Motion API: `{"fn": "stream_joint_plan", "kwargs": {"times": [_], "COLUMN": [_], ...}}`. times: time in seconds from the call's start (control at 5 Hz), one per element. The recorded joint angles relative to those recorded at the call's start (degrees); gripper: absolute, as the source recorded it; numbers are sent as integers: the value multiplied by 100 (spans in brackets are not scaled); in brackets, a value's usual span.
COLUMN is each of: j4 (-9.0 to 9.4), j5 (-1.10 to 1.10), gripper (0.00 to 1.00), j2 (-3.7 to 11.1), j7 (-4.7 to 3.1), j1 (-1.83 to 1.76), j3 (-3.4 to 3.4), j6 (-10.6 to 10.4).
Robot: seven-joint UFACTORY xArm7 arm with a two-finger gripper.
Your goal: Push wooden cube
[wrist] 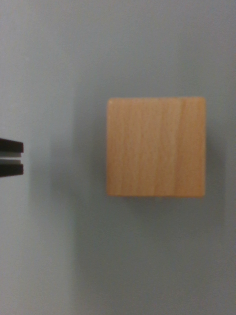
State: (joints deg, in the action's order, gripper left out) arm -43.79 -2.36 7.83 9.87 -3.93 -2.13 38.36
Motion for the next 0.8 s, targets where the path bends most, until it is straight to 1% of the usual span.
{"fn": "stream_joint_plan", "kwargs": {"times": [0.2, 0.4, 0.6, 0.8], "j4": [0, 111, 111, 199], "j5": [0, -9, -9, -16], "gripper": [0, 0, 0, 0], "j2": [0, 17, 17, 30], "j7": [0, 25, 25, 45], "j1": [0, -9, -9, -15], "j3": [0, -6, -6, -10], "j6": [0, -125, -125, -224]}}
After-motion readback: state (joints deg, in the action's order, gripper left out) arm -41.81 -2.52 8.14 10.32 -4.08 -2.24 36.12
